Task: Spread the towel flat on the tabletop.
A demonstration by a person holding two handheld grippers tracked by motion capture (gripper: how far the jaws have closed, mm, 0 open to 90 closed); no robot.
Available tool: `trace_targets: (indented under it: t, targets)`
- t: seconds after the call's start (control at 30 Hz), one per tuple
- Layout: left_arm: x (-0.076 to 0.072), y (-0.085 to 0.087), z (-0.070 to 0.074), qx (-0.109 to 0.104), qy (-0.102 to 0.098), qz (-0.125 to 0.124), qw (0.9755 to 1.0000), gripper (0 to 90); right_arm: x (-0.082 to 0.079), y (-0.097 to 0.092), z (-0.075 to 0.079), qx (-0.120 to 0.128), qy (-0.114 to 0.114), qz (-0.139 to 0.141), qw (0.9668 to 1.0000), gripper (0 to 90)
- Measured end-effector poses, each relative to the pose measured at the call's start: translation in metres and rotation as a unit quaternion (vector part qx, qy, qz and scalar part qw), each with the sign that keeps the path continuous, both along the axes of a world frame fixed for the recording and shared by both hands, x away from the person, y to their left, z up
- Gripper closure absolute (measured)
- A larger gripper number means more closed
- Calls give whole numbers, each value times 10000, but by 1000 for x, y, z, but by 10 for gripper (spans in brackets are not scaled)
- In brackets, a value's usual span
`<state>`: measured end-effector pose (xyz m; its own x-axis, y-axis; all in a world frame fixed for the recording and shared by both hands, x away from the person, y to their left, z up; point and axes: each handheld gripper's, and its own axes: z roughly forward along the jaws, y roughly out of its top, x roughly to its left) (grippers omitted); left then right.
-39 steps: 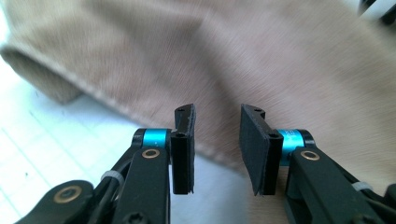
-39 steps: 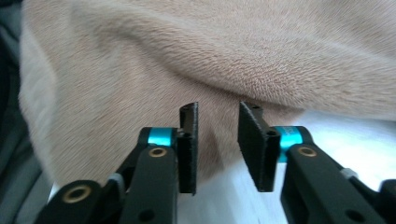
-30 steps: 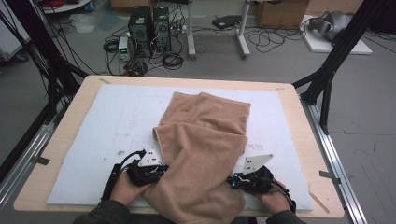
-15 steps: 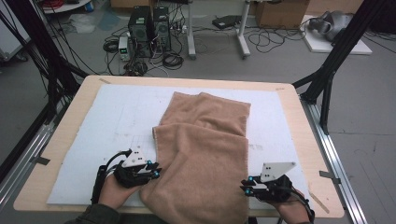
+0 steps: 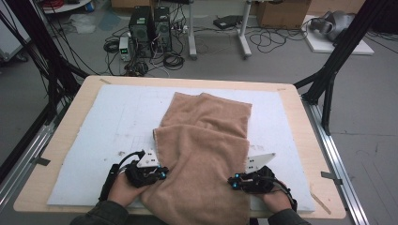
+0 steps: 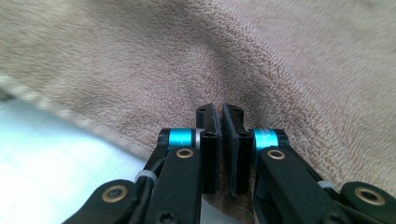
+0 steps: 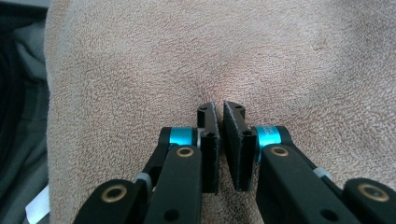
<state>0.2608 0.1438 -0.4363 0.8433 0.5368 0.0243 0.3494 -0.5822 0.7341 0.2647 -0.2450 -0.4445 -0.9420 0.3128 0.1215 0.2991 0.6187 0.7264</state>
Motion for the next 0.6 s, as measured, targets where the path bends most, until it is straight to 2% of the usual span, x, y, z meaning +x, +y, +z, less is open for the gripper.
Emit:
trace_targets:
  t: [0.07, 0.17, 0.23, 0.33, 0.4, 0.47, 0.53, 0.6]
  targets:
    - [-10, 8, 5, -144, -39, 56, 9999, 858, -5, 2, 3, -15, -32, 115, 9999, 857]
    - [-29, 22, 15, -241, -222, 171, 9993, 859, -17, 5, 8, -13, -46, 285, 9996, 857]
    - [-42, 29, 21, -225, -284, 129, 9993, 859, -26, 8, 11, -2, -63, 385, 9992, 858]
    - [-60, 37, 26, -260, -231, 13, 9994, 858, -39, 13, 20, -1, -146, 623, 9979, 855]
    - [-66, 42, 28, -344, -195, -23, 9992, 840, -46, 15, 27, 94, -246, 693, 9973, 808]
    - [-64, 45, 31, -425, -219, 28, 9989, 753, -45, 14, 35, 205, -342, 662, 9970, 762]
    - [-54, 45, 32, -502, -269, 70, 9984, 655, -38, 13, 39, 151, -421, 500, 9977, 709]
    - [-39, 43, 29, -498, -268, 73, 9984, 640, -27, 15, 39, 28, -514, 347, 9981, 643]
